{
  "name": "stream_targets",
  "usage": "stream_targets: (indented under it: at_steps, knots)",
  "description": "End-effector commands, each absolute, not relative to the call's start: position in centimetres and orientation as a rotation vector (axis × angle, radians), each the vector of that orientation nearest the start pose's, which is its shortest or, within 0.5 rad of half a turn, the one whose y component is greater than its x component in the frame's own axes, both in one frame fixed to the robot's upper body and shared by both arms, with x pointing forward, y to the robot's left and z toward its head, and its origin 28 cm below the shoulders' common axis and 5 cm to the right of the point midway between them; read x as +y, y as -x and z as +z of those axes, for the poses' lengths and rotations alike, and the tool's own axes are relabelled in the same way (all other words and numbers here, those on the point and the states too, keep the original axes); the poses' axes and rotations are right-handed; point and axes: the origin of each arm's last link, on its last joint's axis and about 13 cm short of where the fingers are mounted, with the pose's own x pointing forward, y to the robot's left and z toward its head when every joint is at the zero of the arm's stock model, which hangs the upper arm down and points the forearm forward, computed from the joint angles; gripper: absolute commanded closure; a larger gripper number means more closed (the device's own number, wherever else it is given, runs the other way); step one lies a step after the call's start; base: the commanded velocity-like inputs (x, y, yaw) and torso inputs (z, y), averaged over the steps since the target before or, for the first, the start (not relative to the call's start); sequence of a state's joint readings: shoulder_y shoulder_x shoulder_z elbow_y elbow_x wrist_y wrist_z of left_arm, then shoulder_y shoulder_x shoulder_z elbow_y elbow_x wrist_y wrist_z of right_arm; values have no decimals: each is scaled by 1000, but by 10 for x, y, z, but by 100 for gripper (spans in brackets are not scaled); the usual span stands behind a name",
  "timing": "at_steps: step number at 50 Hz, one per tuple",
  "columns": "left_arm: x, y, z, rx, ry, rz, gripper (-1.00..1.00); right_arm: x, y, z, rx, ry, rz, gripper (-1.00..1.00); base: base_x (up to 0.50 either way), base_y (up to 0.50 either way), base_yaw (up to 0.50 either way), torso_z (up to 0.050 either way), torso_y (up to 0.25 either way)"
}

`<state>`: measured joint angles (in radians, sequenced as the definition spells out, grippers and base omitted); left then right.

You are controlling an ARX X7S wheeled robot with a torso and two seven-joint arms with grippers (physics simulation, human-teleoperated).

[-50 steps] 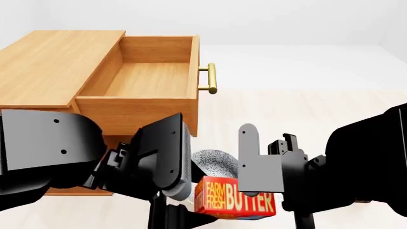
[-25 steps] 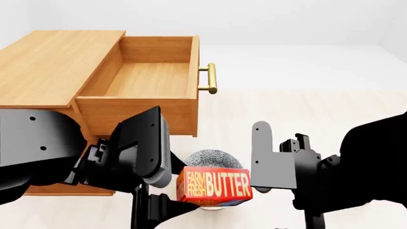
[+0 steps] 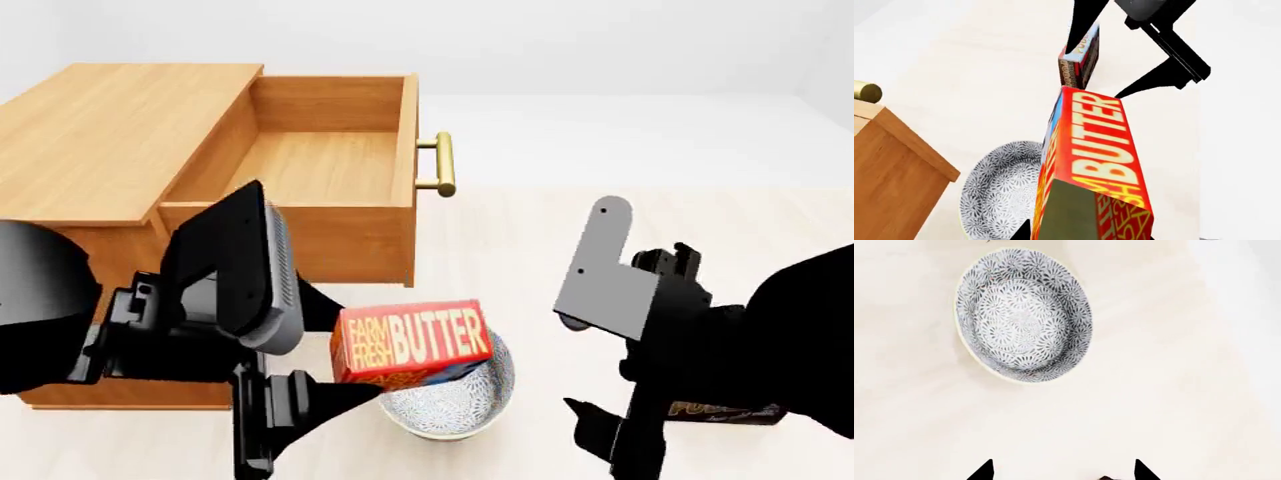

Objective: Put the butter at the back in the top drawer of the cabinet and close it.

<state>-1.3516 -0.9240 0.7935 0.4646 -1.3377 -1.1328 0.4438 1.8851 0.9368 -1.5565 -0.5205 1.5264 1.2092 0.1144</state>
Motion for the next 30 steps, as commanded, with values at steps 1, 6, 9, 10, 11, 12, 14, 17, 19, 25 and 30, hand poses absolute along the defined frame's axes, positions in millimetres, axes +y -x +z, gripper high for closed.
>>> stream_targets:
  at_steps: [1, 6, 9, 10, 11, 12, 14, 17, 19, 25, 30]
  knots:
    - [270, -232, 303, 356, -401, -1133, 100, -162, -222, 271, 598, 696, 498, -100, 0, 0, 0, 0, 0]
    - [272, -230, 311, 326, -368, -1090, 100, -166, -218, 266, 542, 593, 452, -100, 0, 0, 0, 2, 0]
    - [273, -230, 316, 306, -333, -1052, 100, -170, -216, 264, 490, 513, 434, -100, 0, 0, 0, 0, 3]
    - [273, -230, 317, 300, -321, -1038, 100, -171, -215, 264, 473, 491, 425, -100, 0, 0, 0, 0, 0]
    - [274, -230, 319, 291, -301, -1028, 100, -172, -214, 262, 452, 462, 420, -100, 0, 0, 0, 0, 0]
    - [274, -231, 322, 282, -286, -1012, 100, -173, -213, 260, 434, 437, 412, -100, 0, 0, 0, 0, 0]
    - [275, -231, 326, 268, -263, -989, 100, -174, -211, 256, 409, 409, 398, -100, 0, 0, 0, 0, 0]
    - [275, -231, 333, 248, -230, -959, 100, -173, -207, 245, 374, 390, 372, -100, 0, 0, 0, 0, 0]
    - [275, -232, 338, 239, -216, -941, 100, -171, -203, 239, 342, 377, 358, -100, 0, 0, 0, 0, 5]
    - [272, -234, 349, 229, -197, -895, 100, -166, -191, 226, 254, 326, 319, -100, 0, 0, 0, 0, 0]
    - [272, -235, 362, 205, -154, -863, 100, -164, -187, 217, 197, 264, 299, -100, 0, 0, 0, 2, 2]
